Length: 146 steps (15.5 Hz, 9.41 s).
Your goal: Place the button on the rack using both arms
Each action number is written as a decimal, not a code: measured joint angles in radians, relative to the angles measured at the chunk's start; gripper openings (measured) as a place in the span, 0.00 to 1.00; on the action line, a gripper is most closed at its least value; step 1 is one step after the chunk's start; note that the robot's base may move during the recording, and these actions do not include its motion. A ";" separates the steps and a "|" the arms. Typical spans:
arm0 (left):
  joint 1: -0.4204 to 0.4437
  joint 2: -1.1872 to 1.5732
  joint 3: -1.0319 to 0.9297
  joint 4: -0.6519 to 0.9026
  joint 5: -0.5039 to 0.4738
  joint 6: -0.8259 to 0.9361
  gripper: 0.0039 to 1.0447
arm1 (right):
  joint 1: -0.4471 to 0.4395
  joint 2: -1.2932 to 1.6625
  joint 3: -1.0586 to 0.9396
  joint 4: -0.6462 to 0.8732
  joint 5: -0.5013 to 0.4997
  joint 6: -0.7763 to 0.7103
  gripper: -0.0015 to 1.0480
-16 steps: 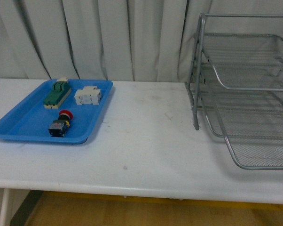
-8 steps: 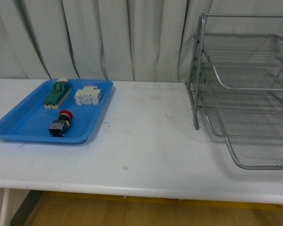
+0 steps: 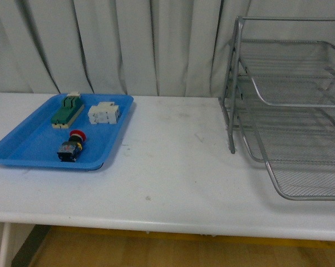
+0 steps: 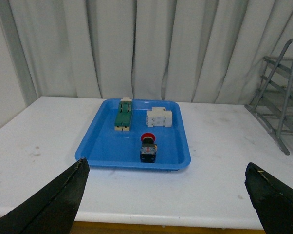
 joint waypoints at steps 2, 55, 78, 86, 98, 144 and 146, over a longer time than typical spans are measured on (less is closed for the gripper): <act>0.000 0.000 0.000 0.000 0.000 0.000 0.94 | 0.063 -0.103 -0.030 -0.108 0.042 -0.010 0.02; 0.031 2.364 1.516 -0.092 0.051 0.222 0.35 | 0.058 -0.227 -0.128 -0.093 0.047 -0.014 0.94; 0.219 1.109 0.409 0.145 0.270 0.167 0.34 | 0.058 -0.227 -0.128 -0.093 0.047 -0.014 0.94; 0.198 1.079 0.377 0.147 0.267 0.164 0.34 | 0.058 -0.227 -0.128 -0.095 0.047 -0.014 0.94; 0.089 1.160 0.386 0.249 0.252 0.110 0.34 | 0.058 -0.227 -0.128 -0.094 0.050 -0.014 0.94; 0.011 0.690 0.192 0.504 -0.018 0.013 0.10 | 0.058 -0.227 -0.128 -0.093 0.048 -0.014 0.94; 0.000 0.626 0.140 0.489 0.000 0.013 0.01 | 0.058 -0.227 -0.128 -0.093 0.047 -0.014 0.94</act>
